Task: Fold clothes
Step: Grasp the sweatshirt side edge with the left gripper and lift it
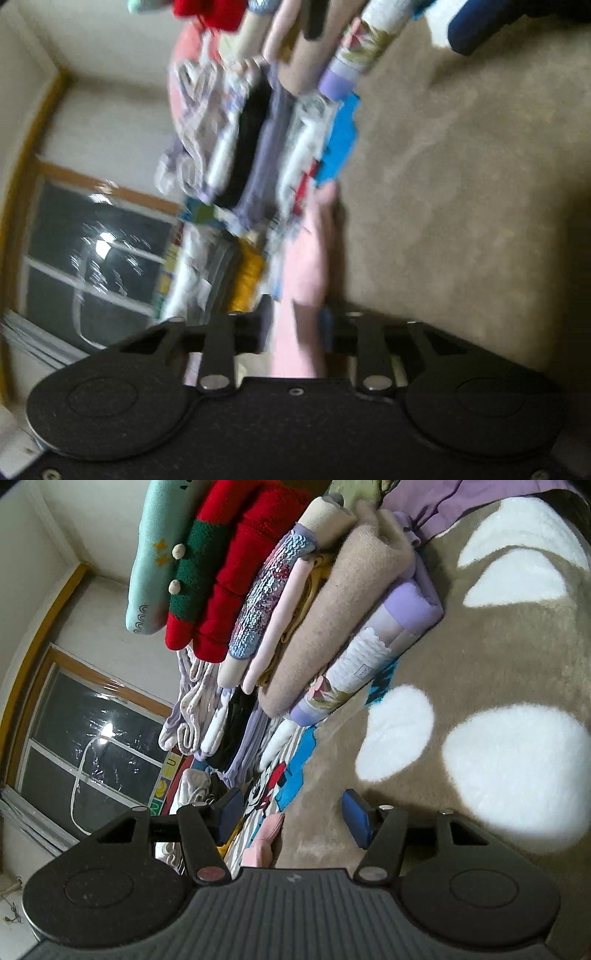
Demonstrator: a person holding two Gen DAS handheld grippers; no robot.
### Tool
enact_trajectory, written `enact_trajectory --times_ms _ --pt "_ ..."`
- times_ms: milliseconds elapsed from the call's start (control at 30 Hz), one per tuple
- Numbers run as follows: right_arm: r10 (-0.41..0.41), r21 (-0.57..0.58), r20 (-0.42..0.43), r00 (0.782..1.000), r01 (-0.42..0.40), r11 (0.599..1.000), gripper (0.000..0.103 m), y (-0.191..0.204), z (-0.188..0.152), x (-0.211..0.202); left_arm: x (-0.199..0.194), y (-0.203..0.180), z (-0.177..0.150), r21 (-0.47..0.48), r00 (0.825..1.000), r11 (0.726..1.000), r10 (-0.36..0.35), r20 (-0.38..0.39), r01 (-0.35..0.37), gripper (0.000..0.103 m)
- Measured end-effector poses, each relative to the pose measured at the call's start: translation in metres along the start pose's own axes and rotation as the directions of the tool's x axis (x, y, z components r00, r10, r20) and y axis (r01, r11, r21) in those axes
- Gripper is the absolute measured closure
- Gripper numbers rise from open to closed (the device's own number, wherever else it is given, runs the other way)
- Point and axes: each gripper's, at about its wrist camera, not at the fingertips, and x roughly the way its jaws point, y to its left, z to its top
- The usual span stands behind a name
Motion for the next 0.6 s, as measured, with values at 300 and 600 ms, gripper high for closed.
enact_trajectory --times_ms 300,600 --pt "0.001 0.008 0.019 1.0 -0.001 1.0 0.043 -0.002 0.002 -0.005 0.016 0.0 0.008 0.029 0.997 0.997 -0.075 0.002 0.075 0.103" --pt "0.0 0.003 0.021 1.0 0.0 1.0 0.043 -0.003 0.001 -0.005 0.02 0.006 0.014 0.0 0.996 0.996 -0.085 0.003 0.085 0.103"
